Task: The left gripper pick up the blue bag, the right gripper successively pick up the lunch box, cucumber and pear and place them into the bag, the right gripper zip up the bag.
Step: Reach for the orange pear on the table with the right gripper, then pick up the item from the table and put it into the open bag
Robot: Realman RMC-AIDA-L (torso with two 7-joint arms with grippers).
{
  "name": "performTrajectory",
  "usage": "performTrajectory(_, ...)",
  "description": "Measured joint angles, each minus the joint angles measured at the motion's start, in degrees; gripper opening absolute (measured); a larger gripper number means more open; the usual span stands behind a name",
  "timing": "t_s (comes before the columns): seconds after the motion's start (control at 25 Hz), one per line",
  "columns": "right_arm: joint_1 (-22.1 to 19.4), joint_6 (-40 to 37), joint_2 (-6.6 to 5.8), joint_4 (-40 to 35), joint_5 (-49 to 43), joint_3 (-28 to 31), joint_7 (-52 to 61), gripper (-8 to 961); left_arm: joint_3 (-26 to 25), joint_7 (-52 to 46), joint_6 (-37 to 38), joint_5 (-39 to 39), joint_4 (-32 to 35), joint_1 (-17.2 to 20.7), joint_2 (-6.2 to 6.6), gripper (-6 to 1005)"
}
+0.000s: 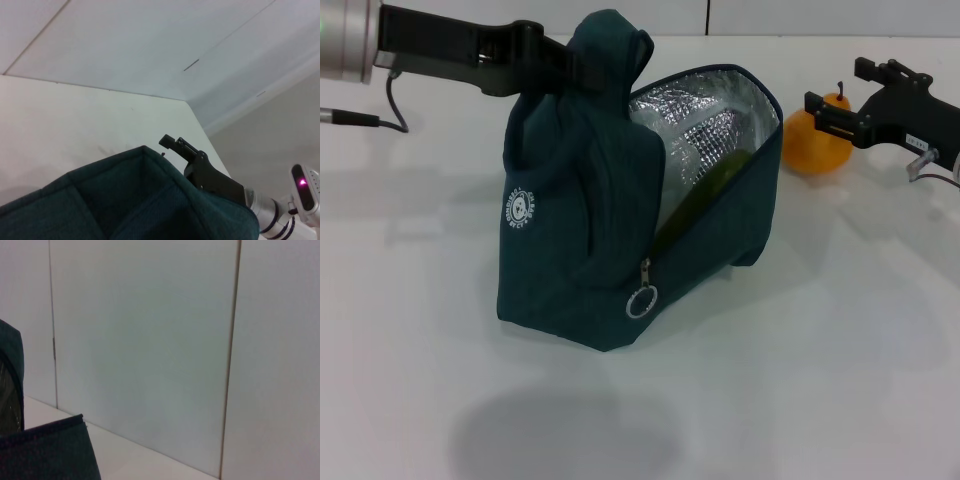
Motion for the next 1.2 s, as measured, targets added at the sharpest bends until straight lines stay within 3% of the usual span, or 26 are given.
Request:
performTrajectory(0.08,0.0,0.0,0.00,0.0,0.0,0.0,0.0,884,0.0,0.0,-0.1,0.0,0.0,0.0,0.04,40)
performTrajectory(0.32,0.2,0.0,0.00,0.0,0.0,-0.6,0.0,709,0.0,0.3,-0.3,0.0,0.0,0.1,0.11,41)
performTrajectory(1.04,-0.2,0.1,0.00,0.0,0.8,-0.2,0.0,63,0.0,0.3,-0.3,0.0,0.0,0.2,0.16,40)
performTrajectory(1.2,-0.3,0.1,0.00,-0.2,1.1,-0.2,0.0,36,0.0,0.3,-0.2,0.0,0.0,0.3,0.14,40)
